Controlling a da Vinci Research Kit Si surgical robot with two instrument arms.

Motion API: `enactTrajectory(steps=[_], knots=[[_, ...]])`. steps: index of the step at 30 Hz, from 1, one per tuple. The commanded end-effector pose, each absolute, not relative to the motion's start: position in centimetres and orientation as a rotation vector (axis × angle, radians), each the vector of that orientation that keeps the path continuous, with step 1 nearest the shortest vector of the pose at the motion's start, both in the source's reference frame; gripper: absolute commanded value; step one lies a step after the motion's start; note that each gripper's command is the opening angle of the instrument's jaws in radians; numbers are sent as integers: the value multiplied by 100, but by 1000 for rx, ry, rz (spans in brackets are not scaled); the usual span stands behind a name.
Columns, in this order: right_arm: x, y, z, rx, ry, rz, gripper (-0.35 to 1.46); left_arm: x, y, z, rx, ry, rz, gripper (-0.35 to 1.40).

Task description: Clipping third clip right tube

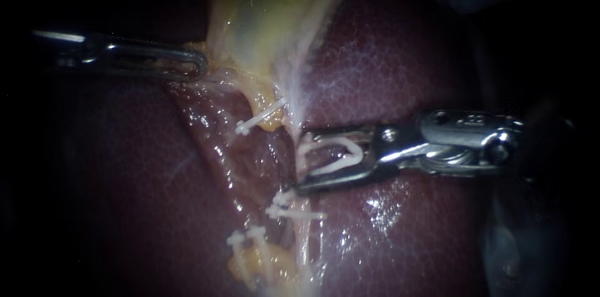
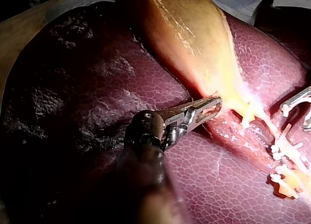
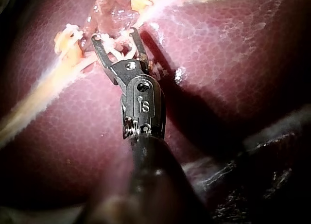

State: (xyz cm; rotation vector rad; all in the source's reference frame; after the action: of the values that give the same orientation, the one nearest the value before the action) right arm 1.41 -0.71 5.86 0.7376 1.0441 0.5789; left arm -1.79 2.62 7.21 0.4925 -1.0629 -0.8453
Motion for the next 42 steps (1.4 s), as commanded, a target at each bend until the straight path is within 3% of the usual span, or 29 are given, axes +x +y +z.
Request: enactTrajectory(steps=[1,9,19,29,42], knots=[[140,-72,594,741,1032,586,46,-179,262,721,493,-1063,-845,-35],[148,-82,644,753,976,638,48,-179,262,721,492,-1063,-845,-35],[189,-94,680,823,993,657,49,-179,262,721,492,-1063,-846,-35],[208,-85,674,1026,1188,751,49,-180,262,721,492,-1063,-846,-35],[199,-52,634,1052,1213,797,47,-179,262,721,492,-1063,-846,-35]])
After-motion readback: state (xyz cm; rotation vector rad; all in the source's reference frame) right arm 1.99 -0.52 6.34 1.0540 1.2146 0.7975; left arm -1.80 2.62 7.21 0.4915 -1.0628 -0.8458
